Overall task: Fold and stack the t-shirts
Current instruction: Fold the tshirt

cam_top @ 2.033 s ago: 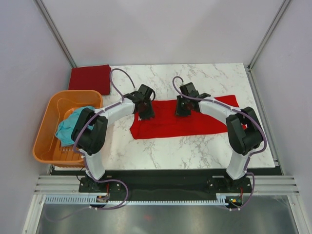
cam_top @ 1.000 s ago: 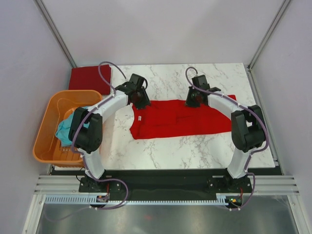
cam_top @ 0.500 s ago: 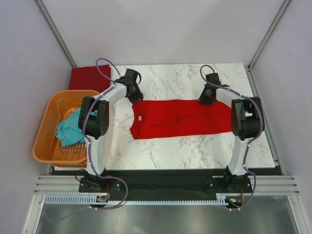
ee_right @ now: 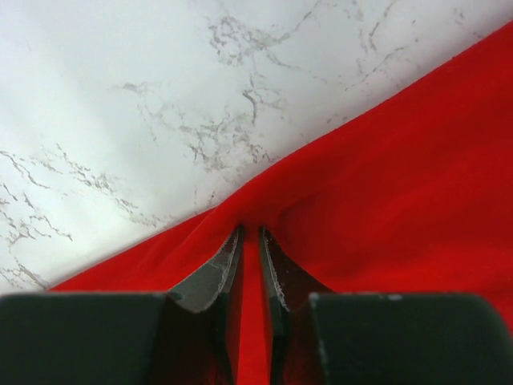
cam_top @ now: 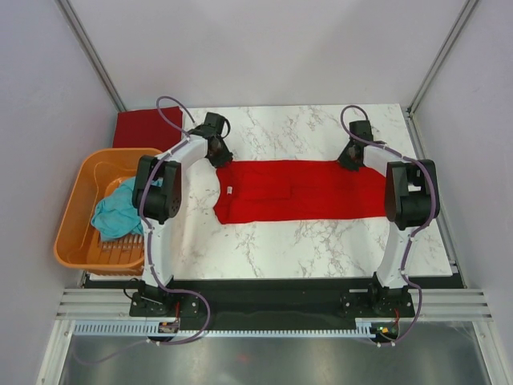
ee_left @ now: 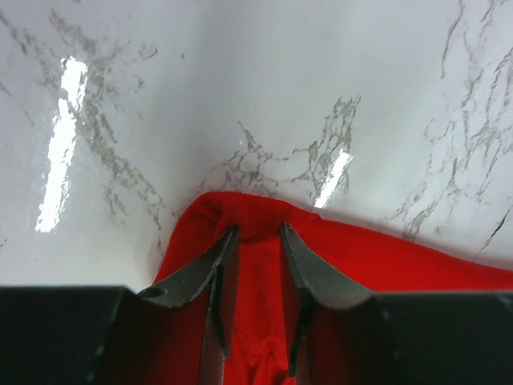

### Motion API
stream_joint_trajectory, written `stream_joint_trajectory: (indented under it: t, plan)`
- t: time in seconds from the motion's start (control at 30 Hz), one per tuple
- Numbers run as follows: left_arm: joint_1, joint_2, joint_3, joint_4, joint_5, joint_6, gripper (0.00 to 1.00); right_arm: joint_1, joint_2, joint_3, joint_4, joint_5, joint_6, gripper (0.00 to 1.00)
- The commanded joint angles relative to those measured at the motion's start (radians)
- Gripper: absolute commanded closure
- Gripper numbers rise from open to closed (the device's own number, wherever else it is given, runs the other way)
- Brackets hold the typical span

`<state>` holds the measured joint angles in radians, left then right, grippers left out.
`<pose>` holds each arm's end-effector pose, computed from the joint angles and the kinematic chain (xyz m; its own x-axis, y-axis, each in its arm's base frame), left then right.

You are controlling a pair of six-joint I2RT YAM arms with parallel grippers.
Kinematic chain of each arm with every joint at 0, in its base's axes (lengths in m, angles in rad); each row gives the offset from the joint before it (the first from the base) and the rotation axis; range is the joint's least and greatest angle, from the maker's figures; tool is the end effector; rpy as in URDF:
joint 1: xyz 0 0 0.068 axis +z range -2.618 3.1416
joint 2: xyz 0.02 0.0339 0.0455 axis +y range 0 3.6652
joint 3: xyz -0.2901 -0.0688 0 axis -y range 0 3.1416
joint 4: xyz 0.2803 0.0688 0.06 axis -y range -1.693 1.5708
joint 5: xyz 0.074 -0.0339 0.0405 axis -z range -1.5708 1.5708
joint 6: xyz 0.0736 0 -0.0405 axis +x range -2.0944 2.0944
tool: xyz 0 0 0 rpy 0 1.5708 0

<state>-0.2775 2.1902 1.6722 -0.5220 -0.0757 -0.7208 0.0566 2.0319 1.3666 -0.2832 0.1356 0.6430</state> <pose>0.5173 -0.1416 0.1359 -0.7791 -0.4623 -0.4234 -0.3698 0.8843 -0.2851 0.4921 0.0179 0.1281 -0.6357 0.5590 -0.5324 0.5045 0.8228 0.2616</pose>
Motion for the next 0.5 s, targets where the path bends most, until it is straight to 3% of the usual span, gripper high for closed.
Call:
stream_joint_trajectory:
  t: [0.0,0.2,0.3,0.33,0.47]
  plan:
    - [0.018,0.062,0.043,-0.018,-0.024,-0.029,0.65,-0.038,0.024,-0.035,-0.017,0.098,0.007,0.79]
    - [0.018,0.114,0.153,-0.016,0.037,-0.017,0.65,-0.049,0.005,-0.058,-0.014,0.133,0.044,0.77]
    - [0.020,0.126,0.202,-0.015,0.100,0.007,0.63,-0.047,-0.012,-0.057,0.032,0.050,0.032,0.75]
    - [0.020,0.126,0.219,-0.019,0.129,0.027,0.61,-0.043,-0.019,-0.029,0.051,-0.046,0.014,0.75]
    - [0.023,0.071,0.271,-0.033,0.200,0.083,0.54,-0.006,-0.071,0.069,-0.037,-0.071,-0.061,0.71]
